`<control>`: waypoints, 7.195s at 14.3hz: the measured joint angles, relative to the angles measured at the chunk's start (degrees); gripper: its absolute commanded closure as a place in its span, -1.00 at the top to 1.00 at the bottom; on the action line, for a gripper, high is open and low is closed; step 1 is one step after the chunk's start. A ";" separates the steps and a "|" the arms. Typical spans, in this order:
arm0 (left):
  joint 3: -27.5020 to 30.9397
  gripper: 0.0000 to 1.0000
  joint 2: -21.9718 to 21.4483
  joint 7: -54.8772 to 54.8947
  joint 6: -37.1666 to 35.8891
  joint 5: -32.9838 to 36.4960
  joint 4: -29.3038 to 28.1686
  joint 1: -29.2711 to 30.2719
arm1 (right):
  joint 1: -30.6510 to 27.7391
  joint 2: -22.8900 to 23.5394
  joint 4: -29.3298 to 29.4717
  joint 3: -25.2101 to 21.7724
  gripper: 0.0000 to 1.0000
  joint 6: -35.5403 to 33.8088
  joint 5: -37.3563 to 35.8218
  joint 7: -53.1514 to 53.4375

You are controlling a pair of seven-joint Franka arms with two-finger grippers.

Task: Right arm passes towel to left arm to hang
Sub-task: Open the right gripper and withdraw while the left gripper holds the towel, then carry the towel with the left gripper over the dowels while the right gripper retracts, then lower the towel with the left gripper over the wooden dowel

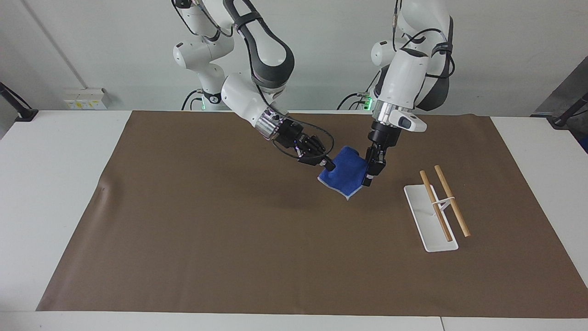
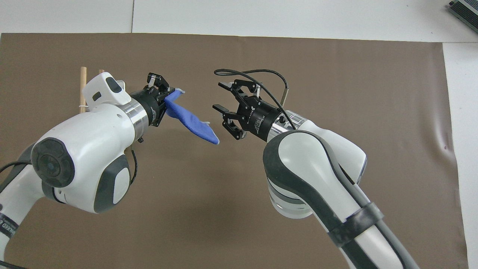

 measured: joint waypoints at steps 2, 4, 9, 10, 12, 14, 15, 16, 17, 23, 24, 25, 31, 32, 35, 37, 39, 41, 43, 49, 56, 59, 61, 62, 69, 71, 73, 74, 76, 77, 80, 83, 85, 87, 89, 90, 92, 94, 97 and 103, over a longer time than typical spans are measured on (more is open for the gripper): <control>0.82 -1.00 0.12 3.70 -0.05 0.00 0.05 0.14 | 0.01 0.00 -1.05 0.00 1.00 2.49 -1.28 -10.34; 3.07 -1.00 0.31 7.04 -0.06 0.00 0.05 0.49 | 0.00 0.02 -2.64 0.00 1.00 4.94 -2.93 -21.54; 11.86 -1.00 0.82 16.16 -1.71 0.00 0.02 1.22 | -1.83 0.05 -6.15 -0.36 1.00 7.52 -10.82 -42.03; 13.63 -1.00 0.83 17.75 -2.32 0.00 0.03 1.29 | -2.89 0.05 -6.55 -0.42 1.00 7.51 -14.39 -43.90; 17.08 -1.00 0.83 21.34 -2.55 0.00 0.06 1.35 | -5.32 0.05 -7.07 -0.48 1.00 7.15 -23.62 -45.11; 20.39 -1.00 0.83 25.38 -2.56 0.00 0.16 1.40 | -8.57 0.06 -7.42 -0.56 1.00 4.13 -34.76 -45.43; 21.53 -1.00 0.83 26.80 -2.56 0.01 0.26 1.41 | -10.54 0.06 -7.44 -0.62 1.00 1.70 -40.56 -45.55; 22.50 -1.00 0.83 28.25 -2.65 0.01 0.49 1.42 | -12.70 0.06 -7.42 -0.68 1.00 -0.96 -46.74 -45.60; 23.43 -1.00 0.83 29.90 -3.14 0.01 0.91 1.42 | -15.08 0.06 -7.35 -0.76 1.00 -3.81 -53.18 -45.61; 27.07 -1.00 0.89 36.37 -5.74 0.02 1.96 1.54 | -25.71 -0.26 -2.97 -1.26 1.00 -21.98 -81.97 -43.02; 27.18 -1.00 0.97 36.48 -5.79 0.02 1.95 1.57 | -26.37 -0.48 -1.02 -1.36 1.00 -25.94 -86.78 -40.07; 27.20 -1.00 1.08 36.52 -5.80 0.02 1.95 1.57 | -26.63 -0.80 1.11 -1.42 1.00 -29.99 -90.91 -36.74; 27.25 -1.00 3.42 36.54 -4.83 0.02 1.80 1.58 | -28.97 -6.05 8.45 -1.70 1.00 -47.63 -96.32 -28.83; 27.47 -1.00 3.69 36.54 -4.67 0.02 2.01 1.59 | -29.91 -7.23 8.95 -1.75 1.00 -49.91 -96.32 -28.83; 28.85 -1.00 3.81 36.82 -5.09 2.53 2.40 1.62 | -32.21 -9.52 12.40 -1.88 1.00 -58.45 -96.33 -28.82; 29.75 -1.00 3.82 36.91 -7.42 4.09 3.24 1.66 | -33.35 -10.06 15.57 -2.01 1.00 -64.28 -96.38 -28.81; 30.17 -1.00 3.97 36.98 -10.66 4.55 5.24 1.72 | -34.04 -10.15 17.71 -2.31 1.00 -68.44 -96.77 -28.80; 30.40 -1.00 4.33 37.05 -13.70 5.57 7.25 1.82 | -34.34 -10.19 18.09 -2.36 1.00 -69.98 -97.43 -28.76; 30.41 -1.00 4.59 37.05 -15.02 7.00 8.08 1.85 | -34.43 -10.22 17.76 -2.34 1.00 -70.47 -97.44 -28.47; 30.39 -1.00 5.12 37.10 -16.27 9.92 9.03 1.86 | -34.38 -10.67 16.89 -2.22 1.00 -70.71 -97.44 -27.62; 28.99 -1.00 6.01 35.95 -8.22 10.05 5.79 1.61 | -34.30 -11.85 17.93 -1.73 1.00 -74.01 -99.23 -27.66; 28.07 -1.00 6.08 35.34 -7.52 10.05 5.05 1.44 | -34.40 -11.84 17.87 -1.84 1.00 -74.43 -98.69 -27.65; 27.11 -1.00 6.21 34.47 -4.73 10.04 3.90 1.35 | -34.42 -11.84 17.80 -2.01 1.00 -74.51 -98.60 -27.65; 26.86 -1.00 6.37 33.59 -3.37 10.04 3.51 1.33 | -34.42 -11.84 17.80 -2.02 1.00 -74.51 -98.58 -27.65; 25.61 -1.00 7.69 30.63 -1.60 5.39 6.72 1.33 | -34.37 -11.84 17.80 -1.96 1.00 -74.51 -98.43 -27.65; 24.90 -1.00 8.11 30.39 -1.60 4.91 7.26 1.32 | -34.37 -11.84 17.80 -1.96 1.00 -74.51 -98.43 -27.64; 24.61 -1.00 8.44 30.35 -1.60 4.88 7.22 1.32 | -34.37 -11.84 17.80 -1.96 1.00 -74.51 -98.42 -27.65; 24.61 -1.00 8.57 30.35 -1.61 4.88 7.03 1.33 | -34.37 -11.84 17.80 -1.96 1.00 -74.51 -98.42 -27.65; 24.61 -1.00 8.75 30.36 -1.61 4.88 6.27 1.33 | -34.37 -11.84 17.80 -1.96 1.00 -74.51 -98.42 -27.65; 24.62 -1.00 8.91 30.40 -1.61 4.88 5.96 1.33 | -34.37 -11.84 17.80 -1.96 1.00 -74.51 -98.42 -27.65; 24.63 -1.00 9.59 30.71 -1.60 4.90 5.55 1.33 | -34.37 -11.84 17.80 -1.96 1.00 -74.51 -98.42 -27.65; 24.66 -0.96 10.41 31.25 -1.58 4.90 5.41 1.33 | -34.37 -11.84 17.80 -1.96 1.00 -74.51 -98.42 -27.65; 24.70 0.19 10.75 31.33 -1.43 4.90 5.41 1.34 | -34.37 -11.84 17.80 -1.96 1.00 -74.51 -98.42 -27.65; 24.80 0.65 10.77 31.35 -1.32 4.90 5.51 1.37 | -34.37 -11.84 17.80 -1.96 1.00 -74.51 -98.42 -27.65; 25.05 0.89 10.86 31.35 -1.30 4.90 6.31 1.47 | -34.37 -11.84 17.80 -1.96 1.00 -74.51 -98.42 -27.65; 25.23 0.94 10.99 31.34 -1.30 4.90 7.04 1.56 | -34.37 -11.84 17.80 -1.96 1.00 -74.51 -98.42 -27.64; 25.49 1.00 11.38 31.33 -1.32 4.90 8.26 1.74 | -34.37 -11.84 17.80 -1.96 1.00 -74.51 -98.42 -27.64; 25.50 1.00 11.81 31.31 -1.32 4.88 9.11 1.96 | -34.37 -11.84 17.80 -1.96 1.00 -74.51 -98.42 -27.65; 25.50 1.00 12.04 31.30 -1.32 4.87 9.81 2.05 | -34.37 -11.84 17.80 -1.96 1.00 -74.51 -98.42 -27.65; 25.61 1.00 12.80 31.27 -2.30 4.84 11.05 2.12 | -34.34 -11.84 17.79 -1.86 1.00 -74.79 -98.31 -27.65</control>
